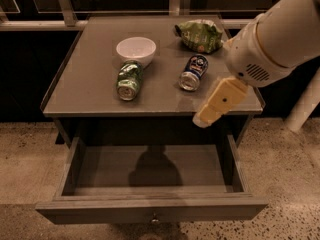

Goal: Place green can into top drawer

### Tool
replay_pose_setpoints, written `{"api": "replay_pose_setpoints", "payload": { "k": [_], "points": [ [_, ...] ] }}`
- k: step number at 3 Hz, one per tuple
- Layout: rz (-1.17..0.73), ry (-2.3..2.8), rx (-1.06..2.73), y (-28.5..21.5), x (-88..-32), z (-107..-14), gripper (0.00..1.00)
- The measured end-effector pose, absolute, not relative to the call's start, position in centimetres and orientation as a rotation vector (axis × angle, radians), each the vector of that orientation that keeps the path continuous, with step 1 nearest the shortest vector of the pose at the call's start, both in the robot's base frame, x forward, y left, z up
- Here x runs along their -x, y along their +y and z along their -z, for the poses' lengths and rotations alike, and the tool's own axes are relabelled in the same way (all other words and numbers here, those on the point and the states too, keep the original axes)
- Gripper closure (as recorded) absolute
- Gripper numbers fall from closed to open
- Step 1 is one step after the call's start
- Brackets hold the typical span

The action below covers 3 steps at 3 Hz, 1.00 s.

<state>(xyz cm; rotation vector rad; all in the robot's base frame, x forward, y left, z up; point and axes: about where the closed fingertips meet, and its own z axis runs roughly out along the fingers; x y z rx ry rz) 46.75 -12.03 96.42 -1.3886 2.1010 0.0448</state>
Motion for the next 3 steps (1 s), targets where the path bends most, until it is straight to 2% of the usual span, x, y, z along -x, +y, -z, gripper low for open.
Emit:
{"api": "replay_pose_setpoints", "payload": {
  "k": [1,3],
  "points": [
    [-0.087,2.066,1.332,-10.1,-47.8,-96.3,0.00],
    [-0.100,2.124,0.962,-9.9,-48.7,-93.8,0.00]
  ]
}}
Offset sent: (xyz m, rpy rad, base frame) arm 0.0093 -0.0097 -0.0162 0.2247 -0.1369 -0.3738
